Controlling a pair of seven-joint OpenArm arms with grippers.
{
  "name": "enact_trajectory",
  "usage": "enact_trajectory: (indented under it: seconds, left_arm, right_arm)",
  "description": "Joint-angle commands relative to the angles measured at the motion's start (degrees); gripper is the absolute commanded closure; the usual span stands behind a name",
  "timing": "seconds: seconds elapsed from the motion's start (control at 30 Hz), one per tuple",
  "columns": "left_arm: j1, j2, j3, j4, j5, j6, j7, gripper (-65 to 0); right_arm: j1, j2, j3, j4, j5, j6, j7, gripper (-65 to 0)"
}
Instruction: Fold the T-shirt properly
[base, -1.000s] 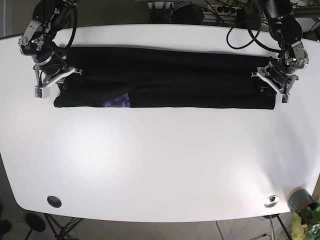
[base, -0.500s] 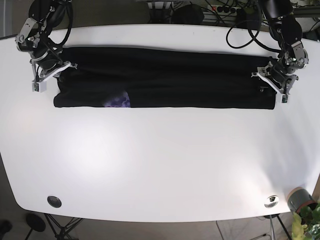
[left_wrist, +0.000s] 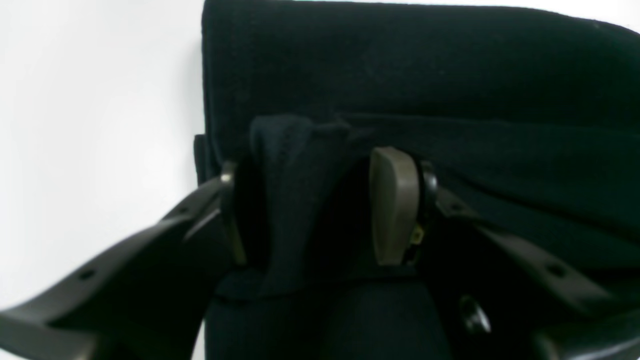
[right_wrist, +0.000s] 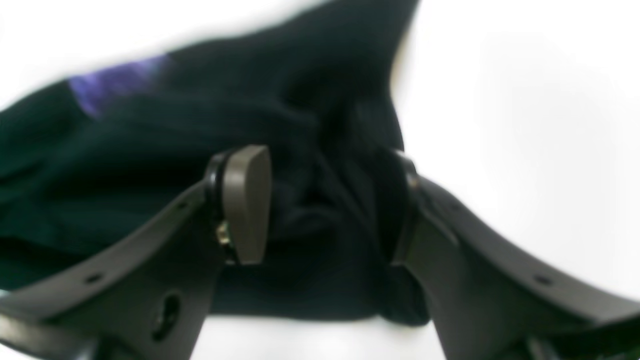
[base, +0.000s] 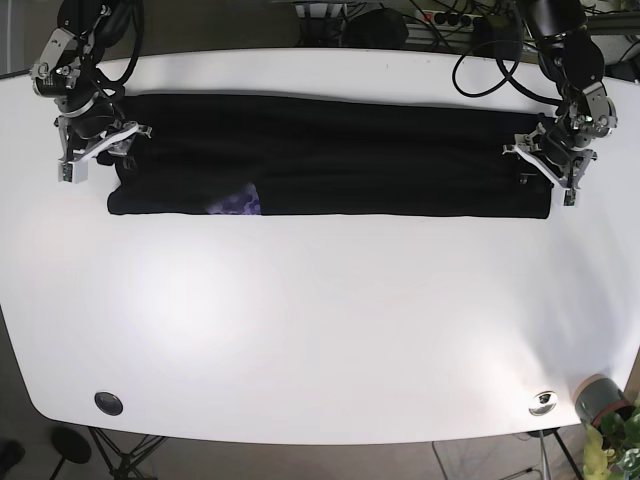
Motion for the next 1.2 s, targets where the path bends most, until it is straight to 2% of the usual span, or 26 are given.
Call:
enact_trajectory:
  seconds: [0.0,0.1,0.2,0.33,0.47,0.53,0.6,0.67,0.83,1.03,1.17]
  left_arm:
    - [0.2,-0.5,0.0,-0.2,1.3,0.4,2.8,-31.1]
    - [0.2,-0.5,0.0,-0.2,1.3,0.4,2.8,-31.1]
    - [0.2,-0.5,0.0,-0.2,1.3,0.4,2.8,-31.1]
    - [0.2,-0.5,0.0,-0.1,1.2,0.4,2.8,-31.1]
    - [0.2,-0.5,0.0,-0.1,1.2,0.4,2.8,-31.1]
    - [0.2,-0.5,0.0,-0.1,1.2,0.4,2.8,-31.1]
    - [0.2,-0.5,0.0,-0.1,1.2,0.4,2.8,-31.1]
    - [0.2,-0.5,0.0,-0.1,1.2,0.4,2.8,-31.1]
    - [0.2,-0.5,0.0,-0.1,1.2,0.4,2.8,-31.1]
    - [0.2,-0.5,0.0,-0.1,1.2,0.4,2.8,-31.2]
    - [-0.1,-0.5,0.1,-0.1,1.0,0.4,2.8,-31.7]
  right_arm:
    - [-0.2,-0.8,-0.1,3.1,2.9,0.11,1.0,-31.9]
    - [-0.2,-0.8,-1.7,3.4,7.3,0.11,0.9,-31.5]
    - [-0.4,-0.8,-5.8,3.4,9.5,0.11,0.8,-31.4]
    - [-0.4,-1.0,-11.8,1.7,9.5,-0.06,0.9,-31.2]
    - [0.2,-0.9,-14.8,-5.0,9.4,-0.15,2.1,-31.2]
    - [0.3,-0.7,-16.1,-9.8,9.4,-0.15,4.7,-31.2]
    - [0.6,0.6,-16.9,-12.5,9.4,-0.06,6.7,-31.2]
    - [1.3,2.4,-18.6,-16.0,8.5,0.03,9.5,-31.2]
    - [1.9,4.3,-20.6,-21.6,5.2,0.03,14.9,-31.2]
    - [4.0,4.1,-20.6,-22.3,-0.9,0.11,16.3,-31.2]
    - [5.5,4.0,-20.6,-22.3,-2.9,0.11,16.4,-31.2]
